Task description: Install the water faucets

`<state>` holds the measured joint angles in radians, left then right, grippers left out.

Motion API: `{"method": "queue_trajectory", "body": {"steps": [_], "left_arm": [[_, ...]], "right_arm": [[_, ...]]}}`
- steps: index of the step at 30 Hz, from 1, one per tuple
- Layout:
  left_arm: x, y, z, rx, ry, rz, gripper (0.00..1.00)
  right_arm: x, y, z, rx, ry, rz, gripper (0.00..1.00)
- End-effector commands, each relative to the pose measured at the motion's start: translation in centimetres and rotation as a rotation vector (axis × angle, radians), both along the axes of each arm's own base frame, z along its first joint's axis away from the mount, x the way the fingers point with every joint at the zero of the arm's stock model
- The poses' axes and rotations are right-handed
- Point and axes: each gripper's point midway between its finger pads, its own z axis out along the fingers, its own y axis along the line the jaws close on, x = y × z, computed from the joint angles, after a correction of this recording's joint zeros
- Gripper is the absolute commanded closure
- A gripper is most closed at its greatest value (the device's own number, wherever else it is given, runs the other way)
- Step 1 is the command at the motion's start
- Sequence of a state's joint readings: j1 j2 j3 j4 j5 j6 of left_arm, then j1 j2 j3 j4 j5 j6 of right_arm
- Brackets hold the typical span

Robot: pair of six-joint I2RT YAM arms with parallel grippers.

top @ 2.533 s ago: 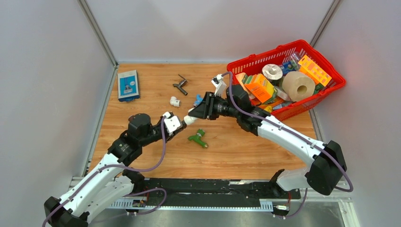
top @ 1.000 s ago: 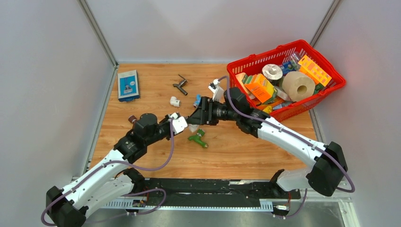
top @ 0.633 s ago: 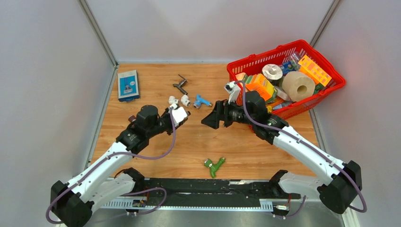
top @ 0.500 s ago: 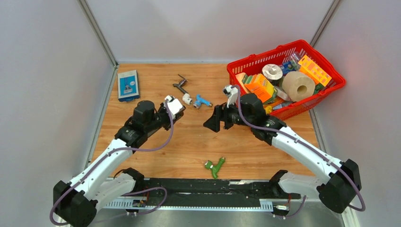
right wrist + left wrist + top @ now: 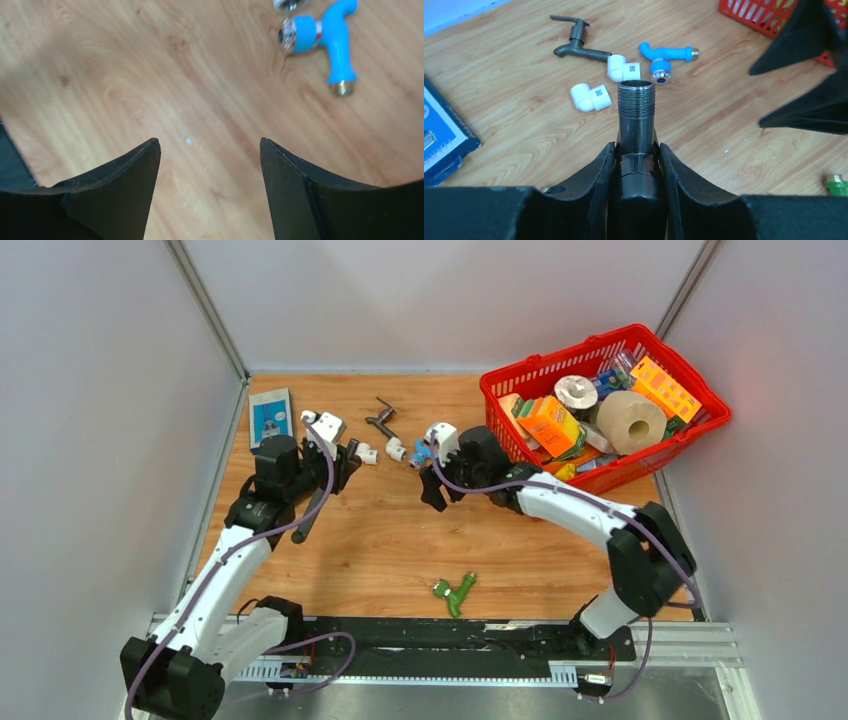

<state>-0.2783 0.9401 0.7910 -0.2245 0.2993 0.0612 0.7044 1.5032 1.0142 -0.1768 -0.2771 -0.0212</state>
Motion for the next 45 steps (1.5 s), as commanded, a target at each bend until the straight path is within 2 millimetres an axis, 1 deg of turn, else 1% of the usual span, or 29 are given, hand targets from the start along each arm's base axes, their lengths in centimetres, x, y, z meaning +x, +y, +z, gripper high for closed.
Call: {"method": "queue_trajectory", "body": {"steps": [1,6,7,9,10,11,12,13,14,17,19,21,23,25,27,29,30,32,34,35,38,40,42,45], "left_arm": [[-0.8,0.8,5.0,-0.064,-0.081,0.059,1.00],[-2.6,2.4,5.8,-0.040,-0.134,0.099,1.00],[-3.2,2.6,6.0,-0.036,-0.150,0.101,1.00],[-3.6,3.1,5.8,-0.022,-0.164,0.114,1.00],[-3.9,3.3,6.0,-0.012,-0.182,0.111,1.00],[-4.0,3.4,5.5,-0.006,-0.177,0.111,1.00],[-4.2,3.6,5.7,-0.006,-0.190,0.120,1.00],[-4.2,3.6,5.3,-0.002,-0.187,0.119,1.00],[-4.3,3.6,5.4,-0.003,-0.195,0.119,1.00],[-4.2,3.4,4.7,0.002,-0.189,0.107,1.00],[-4.1,3.2,4.5,0.004,-0.182,0.095,1.00],[-4.1,3.1,4.2,0.011,-0.173,0.087,1.00],[-4.1,3.2,4.1,0.018,-0.174,0.090,1.00],[-4.0,3.3,3.9,0.024,-0.172,0.088,1.00],[-4.1,3.3,3.8,0.026,-0.169,0.088,1.00],[-4.1,3.2,3.8,0.024,-0.169,0.082,1.00],[-4.1,3.2,3.8,0.024,-0.169,0.081,1.00],[-4.2,3.0,4.0,0.019,-0.172,0.074,1.00],[-4.2,3.0,4.0,0.018,-0.177,0.071,1.00],[-4.3,2.9,4.0,0.016,-0.176,0.069,1.00],[-4.3,3.0,4.1,0.011,-0.180,0.069,1.00],[-4.4,2.9,4.0,0.008,-0.179,0.069,1.00],[-4.4,2.8,4.0,0.006,-0.177,0.061,1.00],[-4.5,2.4,4.0,-0.002,-0.177,0.043,1.00]], "right_arm": [[5.4,3.0,1.5,-0.065,-0.218,0.083,0.25],[10.3,5.2,-0.8,-0.151,-0.270,0.078,0.25],[11.0,5.7,-1.1,-0.159,-0.280,0.087,0.25],[12.5,6.7,-2.2,-0.179,-0.293,0.099,0.26],[13.2,7.2,-3.6,-0.198,-0.287,0.101,0.26],[13.9,7.6,-4.3,-0.210,-0.292,0.103,0.27],[14.6,7.9,-4.8,-0.219,-0.298,0.102,0.27],[15.3,8.2,-5.4,-0.230,-0.304,0.099,0.28],[15.9,8.4,-6.1,-0.242,-0.308,0.099,0.28],[17.4,9.2,-7.1,-0.262,-0.331,0.099,0.29],[18.2,9.9,-7.4,-0.262,-0.350,0.107,0.29],[18.8,10.2,-7.9,-0.268,-0.354,0.105,0.31],[19.0,10.5,-8.4,-0.269,-0.352,0.107,0.36],[18.9,10.4,-8.6,-0.270,-0.345,0.106,0.46],[18.5,10.3,-8.2,-0.261,-0.336,0.103,0.62],[17.4,10.3,-6.8,-0.234,-0.324,0.110,0.74],[16.6,10.4,-5.8,-0.210,-0.316,0.121,0.78],[15.2,10.1,-3.7,-0.188,-0.299,0.113,0.85],[13.1,9.5,-1.7,-0.180,-0.280,0.110,0.86],[12.1,8.9,-0.3,-0.177,-0.274,0.104,0.86],[8.4,6.8,0.1,-0.189,-0.202,0.078,0.85],[6.3,4.9,-0.8,-0.210,-0.128,0.039,0.84],[3.8,3.1,-2.0,-0.231,-0.055,0.028,0.83],[0.4,1.8,-3.5,-0.251,0.013,0.037,0.83]]}}
